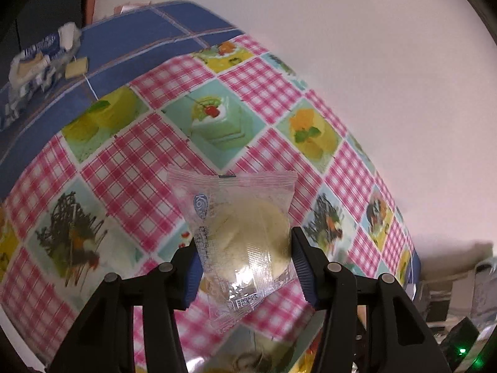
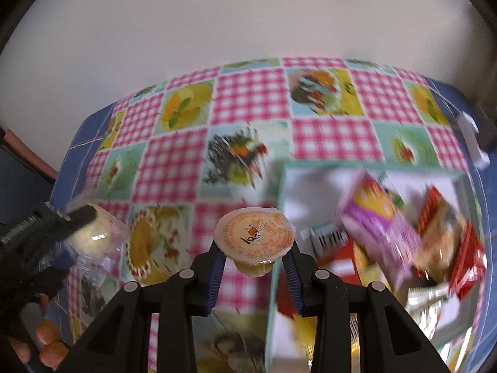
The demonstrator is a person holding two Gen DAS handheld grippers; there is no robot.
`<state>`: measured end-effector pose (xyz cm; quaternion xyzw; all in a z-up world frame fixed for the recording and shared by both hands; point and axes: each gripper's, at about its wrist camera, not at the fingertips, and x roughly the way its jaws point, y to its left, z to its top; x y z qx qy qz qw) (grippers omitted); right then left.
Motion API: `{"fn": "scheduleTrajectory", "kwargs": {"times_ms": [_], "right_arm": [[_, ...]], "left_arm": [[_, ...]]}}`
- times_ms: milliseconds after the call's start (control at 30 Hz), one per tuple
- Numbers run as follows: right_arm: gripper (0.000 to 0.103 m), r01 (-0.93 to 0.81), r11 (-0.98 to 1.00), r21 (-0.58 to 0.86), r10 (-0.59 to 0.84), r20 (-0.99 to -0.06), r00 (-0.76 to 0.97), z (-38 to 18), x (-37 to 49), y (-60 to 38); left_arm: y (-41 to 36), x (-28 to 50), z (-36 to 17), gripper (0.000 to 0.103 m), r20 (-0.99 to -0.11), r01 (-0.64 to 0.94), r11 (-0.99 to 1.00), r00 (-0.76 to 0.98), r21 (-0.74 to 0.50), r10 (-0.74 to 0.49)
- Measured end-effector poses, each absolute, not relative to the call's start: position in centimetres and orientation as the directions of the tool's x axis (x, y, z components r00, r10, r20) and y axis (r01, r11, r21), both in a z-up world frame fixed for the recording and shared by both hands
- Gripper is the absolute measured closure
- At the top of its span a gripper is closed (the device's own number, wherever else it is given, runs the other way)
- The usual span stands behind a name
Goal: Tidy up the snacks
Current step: 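Carry the jelly cup and bun over the white tray and open both grippers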
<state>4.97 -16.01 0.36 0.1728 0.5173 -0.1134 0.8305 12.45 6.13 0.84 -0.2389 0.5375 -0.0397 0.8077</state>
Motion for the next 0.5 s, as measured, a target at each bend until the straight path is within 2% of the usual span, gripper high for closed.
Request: {"fn": "scheduleTrajectory", "kwargs": {"times_ms": [133, 500], "right_arm": [[0.064, 0.375, 0.917, 0.134, -0.05, -0.895, 0.443, 1.1, 2.9, -15.7], [0.064, 0.408, 0.894, 0.187, -0.058, -0.854, 0.516, 4.0, -2.2, -16.2]], "left_arm": [[4.5, 10.0, 2.4, 0.049, -0.839, -0.139, 0.899, 0.441, -0.415, -0.319], [0.4, 5.1, 4.1, 0.049, -0.815, -0.024, 0.898, 0.432, -0.439, -0.386]]}}
